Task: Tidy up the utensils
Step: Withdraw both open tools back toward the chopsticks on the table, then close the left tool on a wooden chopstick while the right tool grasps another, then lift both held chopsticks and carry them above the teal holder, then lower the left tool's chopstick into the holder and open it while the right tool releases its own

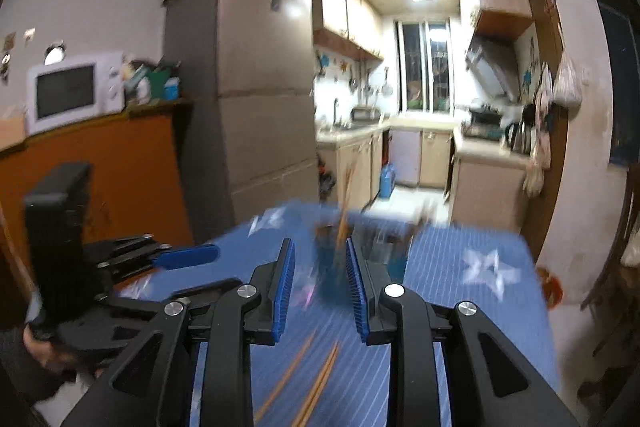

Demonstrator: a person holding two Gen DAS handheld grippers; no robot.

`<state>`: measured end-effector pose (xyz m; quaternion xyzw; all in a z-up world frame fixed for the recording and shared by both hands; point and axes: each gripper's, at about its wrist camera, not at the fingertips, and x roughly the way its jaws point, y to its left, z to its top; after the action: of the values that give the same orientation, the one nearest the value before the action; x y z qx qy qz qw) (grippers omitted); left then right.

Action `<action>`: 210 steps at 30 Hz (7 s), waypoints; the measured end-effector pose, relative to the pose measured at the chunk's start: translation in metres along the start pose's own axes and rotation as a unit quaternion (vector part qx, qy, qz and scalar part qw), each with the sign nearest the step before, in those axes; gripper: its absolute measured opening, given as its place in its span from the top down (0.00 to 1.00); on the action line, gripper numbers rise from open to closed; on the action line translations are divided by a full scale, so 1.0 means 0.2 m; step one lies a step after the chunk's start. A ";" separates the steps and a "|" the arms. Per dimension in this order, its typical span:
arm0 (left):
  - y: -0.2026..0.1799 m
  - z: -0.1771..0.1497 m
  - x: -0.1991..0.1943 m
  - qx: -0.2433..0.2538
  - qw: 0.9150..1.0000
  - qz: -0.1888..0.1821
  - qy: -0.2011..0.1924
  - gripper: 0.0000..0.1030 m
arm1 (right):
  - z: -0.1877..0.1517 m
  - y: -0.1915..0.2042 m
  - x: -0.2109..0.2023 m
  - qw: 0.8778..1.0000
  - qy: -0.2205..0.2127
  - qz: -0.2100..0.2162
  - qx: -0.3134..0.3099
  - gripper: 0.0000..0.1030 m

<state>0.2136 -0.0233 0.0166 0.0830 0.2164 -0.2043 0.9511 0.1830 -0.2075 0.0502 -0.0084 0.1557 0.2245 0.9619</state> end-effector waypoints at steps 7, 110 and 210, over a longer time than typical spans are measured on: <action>-0.04 -0.55 0.06 -0.047 0.991 -0.028 0.120 0.55 | -0.68 0.12 -0.10 0.992 0.119 -0.007 0.047 0.75; -0.19 -0.23 -0.20 -0.017 0.993 0.051 -0.109 0.95 | -0.33 0.08 -0.32 0.995 -0.032 -0.089 -0.021 0.93; 0.22 0.77 0.48 -0.018 0.997 0.051 -0.061 0.95 | 0.77 -0.52 0.93 0.998 -0.010 -0.033 0.046 0.93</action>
<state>0.3688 -0.0558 0.1139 0.0642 0.1575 -0.1566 0.9729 0.4324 -0.2077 0.1356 0.0331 0.1558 0.1850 0.9697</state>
